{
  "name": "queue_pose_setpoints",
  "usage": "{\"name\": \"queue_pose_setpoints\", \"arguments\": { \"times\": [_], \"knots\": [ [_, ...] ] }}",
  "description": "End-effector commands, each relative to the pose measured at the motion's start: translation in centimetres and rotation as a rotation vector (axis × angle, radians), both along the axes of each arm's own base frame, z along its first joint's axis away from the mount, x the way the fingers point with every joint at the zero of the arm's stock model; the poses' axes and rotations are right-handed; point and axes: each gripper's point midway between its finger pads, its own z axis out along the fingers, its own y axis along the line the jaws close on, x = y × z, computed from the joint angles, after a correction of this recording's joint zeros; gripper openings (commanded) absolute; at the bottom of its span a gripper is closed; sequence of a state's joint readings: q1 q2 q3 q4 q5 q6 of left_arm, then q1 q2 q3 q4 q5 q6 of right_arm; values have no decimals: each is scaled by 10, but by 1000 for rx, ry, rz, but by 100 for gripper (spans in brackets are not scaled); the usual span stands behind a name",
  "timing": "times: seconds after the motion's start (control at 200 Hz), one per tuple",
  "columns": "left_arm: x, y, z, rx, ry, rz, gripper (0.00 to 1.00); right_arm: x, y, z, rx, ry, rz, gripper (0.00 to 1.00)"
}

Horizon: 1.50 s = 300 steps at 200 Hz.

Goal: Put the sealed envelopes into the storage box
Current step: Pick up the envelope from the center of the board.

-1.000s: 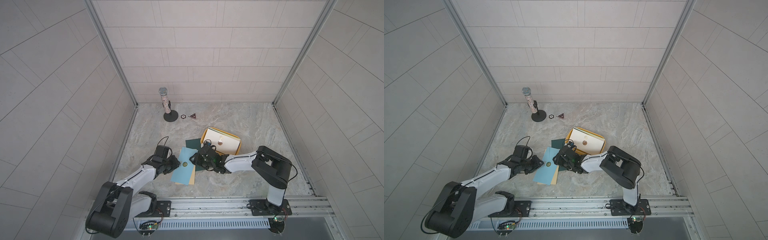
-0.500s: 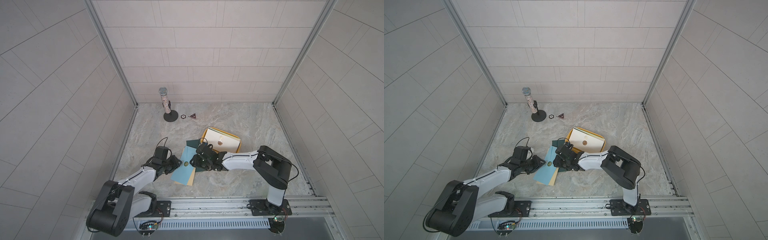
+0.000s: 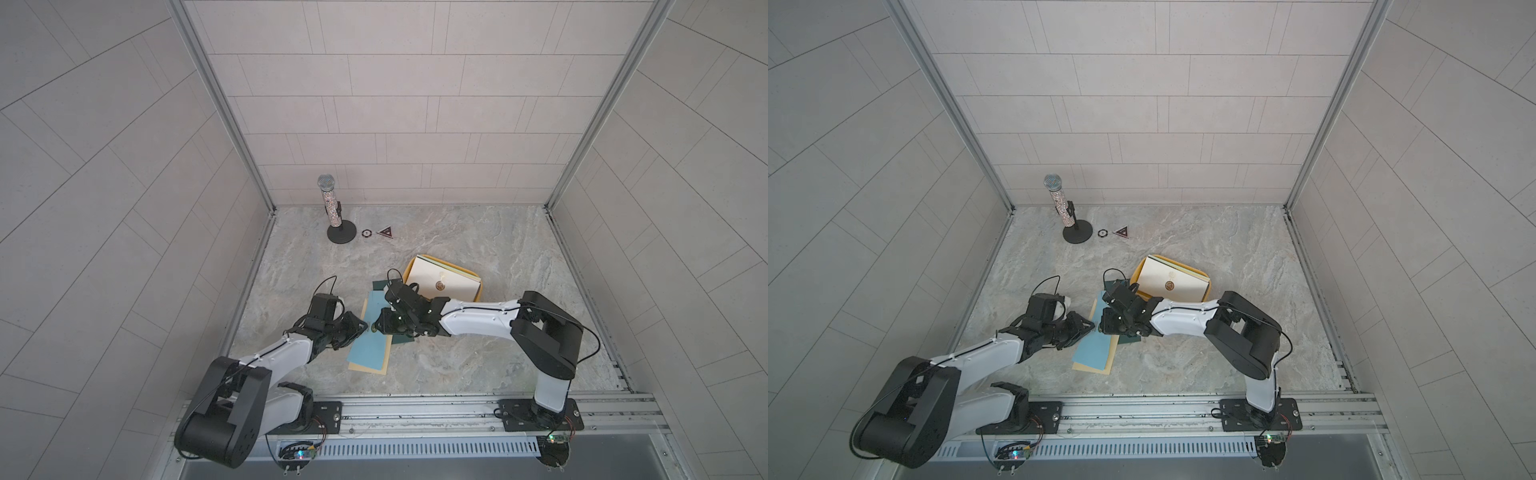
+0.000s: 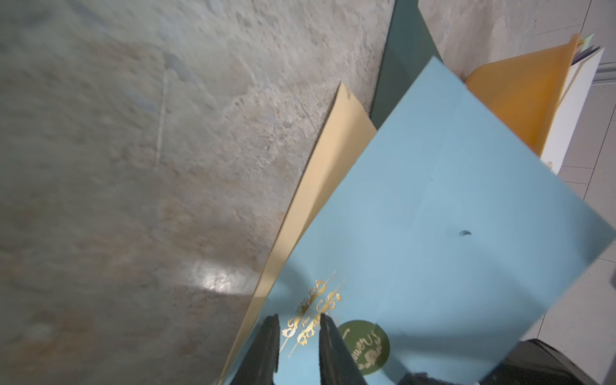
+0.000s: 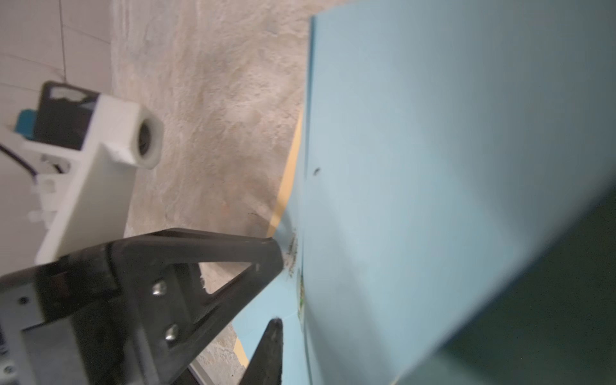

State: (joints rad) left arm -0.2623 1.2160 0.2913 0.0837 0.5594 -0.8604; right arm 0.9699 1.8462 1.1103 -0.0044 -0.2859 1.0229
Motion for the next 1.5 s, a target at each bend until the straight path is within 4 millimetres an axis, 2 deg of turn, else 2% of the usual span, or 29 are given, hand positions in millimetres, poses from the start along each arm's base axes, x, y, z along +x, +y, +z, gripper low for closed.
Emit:
{"name": "queue_pose_setpoints", "arguments": {
  "times": [0.0,0.095,0.185,0.31,0.335,0.455,0.555,0.625,0.66,0.745,0.855,0.961,1.031,1.151,1.266,1.346,1.466,1.496],
  "knots": [
    [-36,5,-28,37,152,-23,29,-1,0,11,17,-28,46,17],
    [-35,5,-26,34,149,-23,29,0,-1,15,40,-33,50,9],
    [-34,6,-23,36,139,-16,34,1,-3,20,54,-36,52,0],
    [-27,8,-3,43,81,-6,43,2,-6,42,70,-109,81,0],
    [-17,6,14,43,33,-7,45,2,-7,49,81,-129,91,0],
    [-4,7,65,53,-115,-25,51,4,-18,88,145,-222,138,0],
    [4,-6,120,-29,-285,-76,54,7,-36,125,222,-296,155,0],
    [4,-18,153,-109,-379,-126,57,5,-48,152,300,-346,176,0],
    [0,-24,178,-156,-454,-170,59,2,-52,165,346,-374,193,0],
    [-11,-37,216,-237,-541,-270,62,-10,-61,194,439,-396,253,0],
    [-26,-47,245,-272,-609,-392,62,-31,-67,218,505,-409,332,0],
    [-30,-48,254,-261,-653,-433,62,-45,-69,234,563,-414,382,0],
    [-32,-49,256,-270,-659,-452,59,-51,-70,240,585,-415,394,0],
    [-41,-56,262,-311,-652,-497,49,-53,-72,242,586,-416,396,0],
    [-52,-58,268,-322,-688,-526,46,-51,-71,244,585,-417,395,0],
    [-55,-56,274,-320,-728,-520,33,-50,-70,243,584,-412,396,0],
    [-55,-56,276,-322,-739,-515,0,-50,-71,238,569,-406,396,0],
    [-54,-56,275,-320,-734,-510,0,-49,-72,236,556,-409,393,14]
  ]
}}
